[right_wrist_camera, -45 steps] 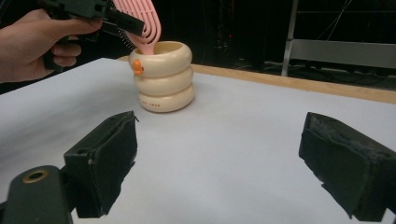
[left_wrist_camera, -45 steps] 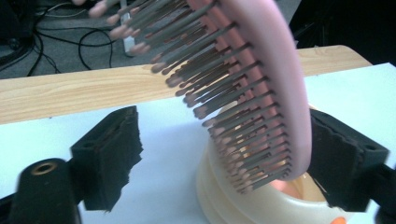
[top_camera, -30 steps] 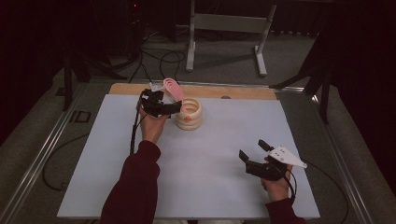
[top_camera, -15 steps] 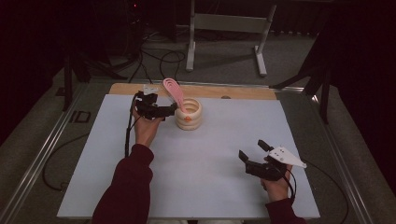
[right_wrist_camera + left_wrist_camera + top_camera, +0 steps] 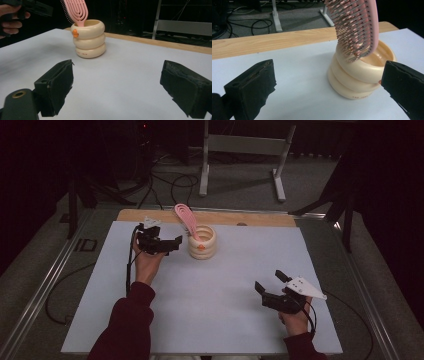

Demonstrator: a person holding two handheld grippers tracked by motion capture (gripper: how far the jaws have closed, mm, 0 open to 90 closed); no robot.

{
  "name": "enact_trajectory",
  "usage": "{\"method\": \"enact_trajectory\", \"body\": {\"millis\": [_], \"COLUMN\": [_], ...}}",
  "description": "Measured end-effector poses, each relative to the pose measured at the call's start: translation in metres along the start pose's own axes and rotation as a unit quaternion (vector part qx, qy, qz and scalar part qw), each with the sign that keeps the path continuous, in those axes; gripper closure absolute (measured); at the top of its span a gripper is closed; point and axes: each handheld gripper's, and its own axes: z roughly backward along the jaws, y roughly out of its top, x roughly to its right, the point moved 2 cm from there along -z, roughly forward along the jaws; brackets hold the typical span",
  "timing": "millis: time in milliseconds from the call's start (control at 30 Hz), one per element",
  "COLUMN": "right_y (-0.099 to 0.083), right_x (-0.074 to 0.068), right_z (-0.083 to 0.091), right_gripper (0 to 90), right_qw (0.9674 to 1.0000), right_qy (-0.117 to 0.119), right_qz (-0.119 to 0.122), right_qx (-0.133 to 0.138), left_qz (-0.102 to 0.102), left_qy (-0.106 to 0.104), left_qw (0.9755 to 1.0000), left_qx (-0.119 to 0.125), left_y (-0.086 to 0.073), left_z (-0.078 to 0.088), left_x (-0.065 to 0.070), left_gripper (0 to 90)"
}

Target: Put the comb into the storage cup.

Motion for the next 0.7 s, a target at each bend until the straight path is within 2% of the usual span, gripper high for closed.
{"method": "enact_trajectory", "body": {"millis": [67,167,567,700], "right_y": [0.000,0.000,-0.001,-0.001], "right_x": [0.000,0.000,-0.001,-0.002], "right_z": [0.000,0.000,-0.001,-0.001], "right_gripper": [11.3,11.3,11.3,11.3], "right_qw": [1.0000,1.0000,1.0000,1.0000], "right_qy": [0.000,0.000,0.001,0.003], "right_qz": [0.000,0.000,0.003,0.003], "right_qx": [0.000,-0.001,-0.002,-0.002], "left_qz": [-0.012,-0.027,-0.071,-0.071], "left_qy": [0.006,0.004,0.002,-0.003], "left_qw": [0.9999,0.9996,0.9975,0.9975], "left_qx": [-0.002,-0.003,-0.007,0.000], "left_y": [-0.003,-0.008,-0.023,-0.031], "left_z": [0.004,0.011,0.038,0.048], "left_x": [0.001,0.002,0.003,0.002], "left_gripper": [0.0,0.0,0.0,0.0]}}
